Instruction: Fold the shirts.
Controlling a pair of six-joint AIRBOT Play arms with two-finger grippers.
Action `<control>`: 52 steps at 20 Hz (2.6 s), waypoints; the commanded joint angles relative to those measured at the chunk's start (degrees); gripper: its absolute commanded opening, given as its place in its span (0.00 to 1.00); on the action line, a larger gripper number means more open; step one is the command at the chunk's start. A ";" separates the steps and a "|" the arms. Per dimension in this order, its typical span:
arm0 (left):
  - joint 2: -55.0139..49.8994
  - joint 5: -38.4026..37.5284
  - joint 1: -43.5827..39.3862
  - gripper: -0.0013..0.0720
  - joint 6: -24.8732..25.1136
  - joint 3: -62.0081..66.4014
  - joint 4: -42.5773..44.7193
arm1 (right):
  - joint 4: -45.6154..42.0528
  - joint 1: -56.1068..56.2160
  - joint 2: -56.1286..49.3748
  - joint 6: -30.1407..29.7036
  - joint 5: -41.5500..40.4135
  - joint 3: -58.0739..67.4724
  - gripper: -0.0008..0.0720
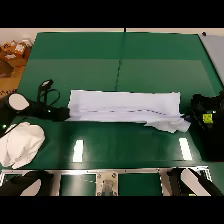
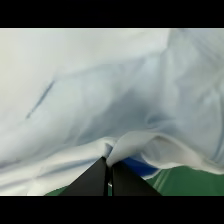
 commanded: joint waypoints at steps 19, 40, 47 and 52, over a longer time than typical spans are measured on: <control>-32.24 -0.76 11.67 0.93 7.02 33.94 -12.07 | 1.18 -7.43 -35.69 -23.21 -2.80 23.54 0.85; -32.26 -8.66 9.88 0.08 12.22 33.94 -22.73 | 14.08 1.88 -44.15 -35.39 3.34 25.00 0.04; -38.97 10.69 -16.52 0.05 12.44 33.90 -22.45 | 14.10 4.50 -30.82 -25.40 13.94 32.59 0.04; -46.18 31.43 -31.47 0.05 12.20 34.80 -29.11 | 14.12 13.68 -23.30 -16.24 19.74 40.98 0.04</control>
